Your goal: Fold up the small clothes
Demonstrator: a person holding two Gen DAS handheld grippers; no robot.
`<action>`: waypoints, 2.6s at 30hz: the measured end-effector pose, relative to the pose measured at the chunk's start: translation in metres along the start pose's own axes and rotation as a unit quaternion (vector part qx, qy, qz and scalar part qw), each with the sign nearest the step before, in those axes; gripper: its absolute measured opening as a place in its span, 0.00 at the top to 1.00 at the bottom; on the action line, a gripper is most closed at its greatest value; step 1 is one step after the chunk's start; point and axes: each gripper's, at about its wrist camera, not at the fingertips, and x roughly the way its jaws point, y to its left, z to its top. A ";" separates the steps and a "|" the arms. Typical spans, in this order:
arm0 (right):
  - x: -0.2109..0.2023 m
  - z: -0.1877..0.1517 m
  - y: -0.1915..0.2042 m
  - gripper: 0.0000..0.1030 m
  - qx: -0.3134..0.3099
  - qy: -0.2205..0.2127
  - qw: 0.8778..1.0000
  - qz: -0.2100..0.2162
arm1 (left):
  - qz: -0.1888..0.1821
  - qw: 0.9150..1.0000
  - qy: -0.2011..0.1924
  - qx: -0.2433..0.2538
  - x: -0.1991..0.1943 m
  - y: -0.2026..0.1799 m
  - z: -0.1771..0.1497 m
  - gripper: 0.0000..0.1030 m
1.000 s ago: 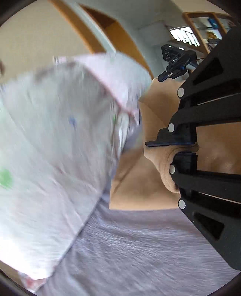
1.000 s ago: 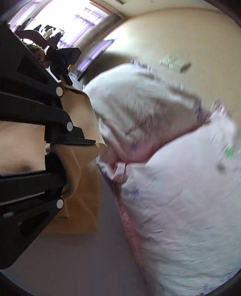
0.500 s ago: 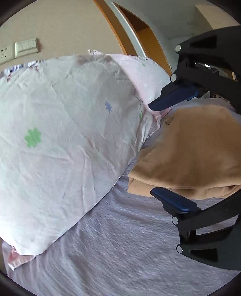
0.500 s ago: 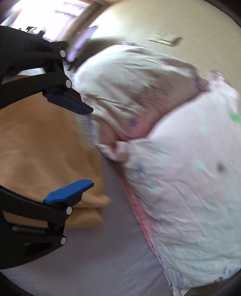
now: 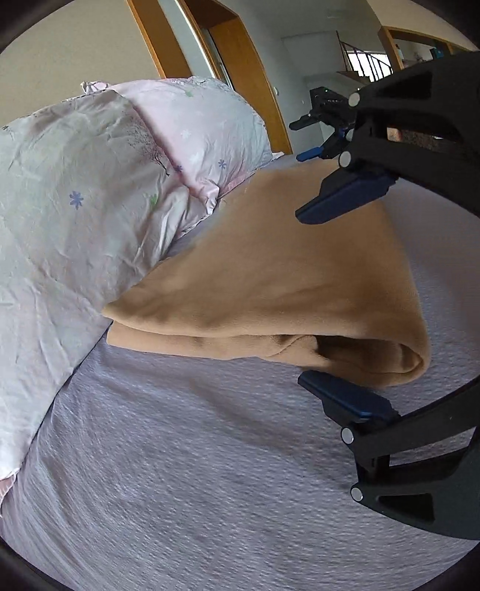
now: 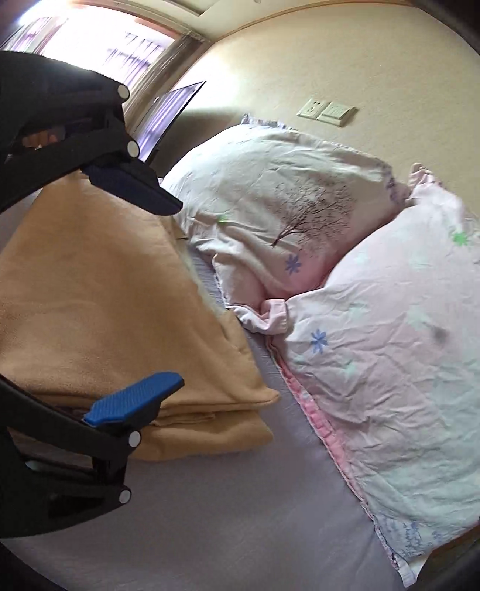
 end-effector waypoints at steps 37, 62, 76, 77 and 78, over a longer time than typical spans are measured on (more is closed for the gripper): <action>-0.086 -0.013 0.012 0.14 -0.030 -0.046 0.997 -0.052 | -0.103 0.975 0.072 0.182 0.082 -0.177 -0.033 0.23; 0.020 -0.032 0.011 0.71 0.012 0.132 0.991 -0.013 | -0.075 0.990 0.043 0.114 0.084 -0.107 -0.007 0.67; 0.021 -0.059 0.095 0.20 -0.044 0.107 0.993 0.025 | -0.055 0.978 -0.028 0.198 -0.009 -0.088 -0.046 0.45; 0.026 -0.066 0.097 0.20 -0.044 0.123 0.991 0.024 | -0.048 0.976 -0.014 0.213 0.000 -0.096 -0.055 0.42; 0.035 -0.071 0.098 0.18 -0.041 0.136 0.990 0.019 | -0.040 0.974 -0.004 0.221 0.007 -0.101 -0.060 0.41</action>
